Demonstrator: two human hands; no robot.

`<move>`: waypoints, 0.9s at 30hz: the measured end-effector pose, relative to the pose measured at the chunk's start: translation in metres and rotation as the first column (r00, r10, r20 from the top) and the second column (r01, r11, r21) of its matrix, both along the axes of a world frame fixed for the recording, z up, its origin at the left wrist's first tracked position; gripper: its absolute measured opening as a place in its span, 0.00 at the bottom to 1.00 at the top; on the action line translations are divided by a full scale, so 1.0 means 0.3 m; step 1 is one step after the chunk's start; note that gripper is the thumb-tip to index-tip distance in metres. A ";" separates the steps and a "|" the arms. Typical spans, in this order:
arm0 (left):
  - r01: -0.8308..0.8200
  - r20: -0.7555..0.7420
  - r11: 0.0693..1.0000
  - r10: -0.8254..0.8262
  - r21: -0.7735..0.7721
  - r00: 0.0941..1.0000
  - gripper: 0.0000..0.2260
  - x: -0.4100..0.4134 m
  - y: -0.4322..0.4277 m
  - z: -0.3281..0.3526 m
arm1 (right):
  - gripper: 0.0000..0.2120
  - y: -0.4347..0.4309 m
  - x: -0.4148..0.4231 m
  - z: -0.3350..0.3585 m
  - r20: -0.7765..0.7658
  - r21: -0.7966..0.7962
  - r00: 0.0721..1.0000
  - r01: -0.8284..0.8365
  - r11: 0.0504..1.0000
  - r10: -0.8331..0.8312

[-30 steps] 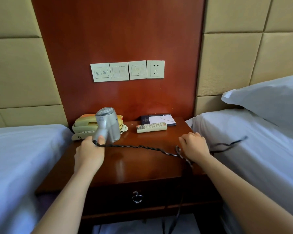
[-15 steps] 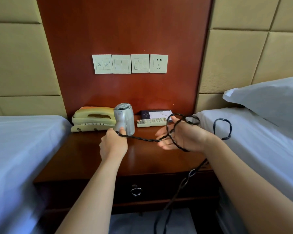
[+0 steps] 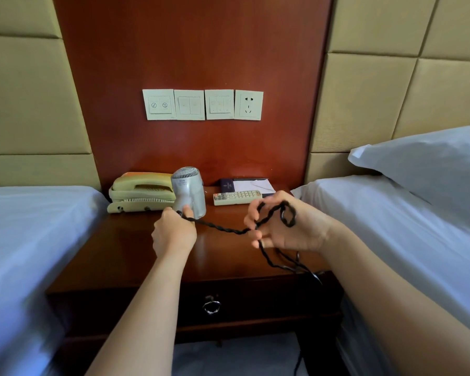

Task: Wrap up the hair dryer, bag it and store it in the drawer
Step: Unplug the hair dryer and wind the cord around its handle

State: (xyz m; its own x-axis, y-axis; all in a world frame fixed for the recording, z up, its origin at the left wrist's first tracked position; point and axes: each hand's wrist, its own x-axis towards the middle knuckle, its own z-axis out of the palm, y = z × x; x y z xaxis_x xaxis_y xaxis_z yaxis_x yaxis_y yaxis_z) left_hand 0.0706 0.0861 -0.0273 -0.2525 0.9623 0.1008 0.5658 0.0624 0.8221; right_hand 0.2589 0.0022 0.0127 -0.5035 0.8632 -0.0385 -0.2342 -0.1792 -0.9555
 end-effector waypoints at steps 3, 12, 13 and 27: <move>0.011 -0.018 1.000 -0.010 0.010 1.000 0.17 -0.015 0.001 0.009 | 0.05 -0.012 -0.008 0.030 0.188 0.154 0.970 0.123 0.980 -0.152; 0.158 -0.035 0.987 -0.159 -0.037 0.987 0.20 -0.114 0.019 0.012 | 0.13 0.049 0.016 -0.011 0.515 0.848 0.279 -0.029 0.529 -0.811; 0.173 -0.013 0.984 -0.174 -0.041 0.985 0.19 -0.123 0.016 0.015 | 0.12 0.054 0.016 -0.010 0.525 0.847 0.239 -0.054 0.529 -0.817; 0.427 0.197 0.900 -0.404 -0.093 0.893 0.12 -0.195 0.003 0.098 | 0.04 0.273 -0.053 0.166 0.203 0.923 0.026 -0.340 0.182 -0.979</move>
State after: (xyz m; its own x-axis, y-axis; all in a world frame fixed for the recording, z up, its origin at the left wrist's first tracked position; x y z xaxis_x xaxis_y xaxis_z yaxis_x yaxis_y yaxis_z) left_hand 0.0120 0.0871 0.0022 0.1710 0.9844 -0.0407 0.4172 -0.0349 0.9081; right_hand 0.2431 0.0841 0.0624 -0.2705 0.6537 0.7067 0.9530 0.2857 0.1005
